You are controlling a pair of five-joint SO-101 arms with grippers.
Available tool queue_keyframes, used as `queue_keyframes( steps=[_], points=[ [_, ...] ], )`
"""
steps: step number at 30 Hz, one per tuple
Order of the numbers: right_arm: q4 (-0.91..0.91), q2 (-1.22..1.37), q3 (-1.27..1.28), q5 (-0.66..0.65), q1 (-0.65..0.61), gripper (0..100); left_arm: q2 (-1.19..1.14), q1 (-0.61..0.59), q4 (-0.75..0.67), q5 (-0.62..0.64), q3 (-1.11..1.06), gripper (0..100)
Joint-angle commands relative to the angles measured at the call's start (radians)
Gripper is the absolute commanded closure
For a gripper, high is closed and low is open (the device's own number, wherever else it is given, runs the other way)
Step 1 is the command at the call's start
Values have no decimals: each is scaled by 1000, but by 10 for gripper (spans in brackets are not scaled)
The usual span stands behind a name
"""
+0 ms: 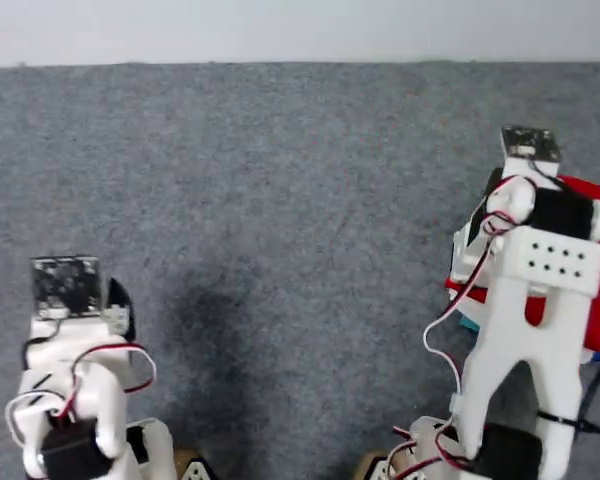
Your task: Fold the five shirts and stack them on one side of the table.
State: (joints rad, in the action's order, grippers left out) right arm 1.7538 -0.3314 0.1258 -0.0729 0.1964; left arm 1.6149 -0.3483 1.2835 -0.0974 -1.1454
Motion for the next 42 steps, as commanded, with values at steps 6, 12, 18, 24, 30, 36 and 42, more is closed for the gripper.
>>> queue_keyframes(
  steps=[6, 12, 18, 24, 30, 36, 42],
  points=[
    [10, -81, 117, 25, -45, 989, 155, 187, -28, 11, -140, 883],
    [4, -162, 138, 25, -54, 989, 199, 313, -26, 11, -217, 987],
    [4, -237, 219, 25, -54, 989, 199, 339, -23, 11, -282, 986],
    [4, -358, 282, 25, -54, 989, 199, 339, -23, 12, -352, 986],
    [-28, -512, 385, 25, -53, 989, 199, 339, -26, 12, -375, 986],
    [-159, -691, 594, 17, -53, 987, 199, 339, -28, 8, -384, 986],
    [-254, -881, 799, 17, -53, 987, 199, 339, -28, 9, -398, 986]
  ],
)
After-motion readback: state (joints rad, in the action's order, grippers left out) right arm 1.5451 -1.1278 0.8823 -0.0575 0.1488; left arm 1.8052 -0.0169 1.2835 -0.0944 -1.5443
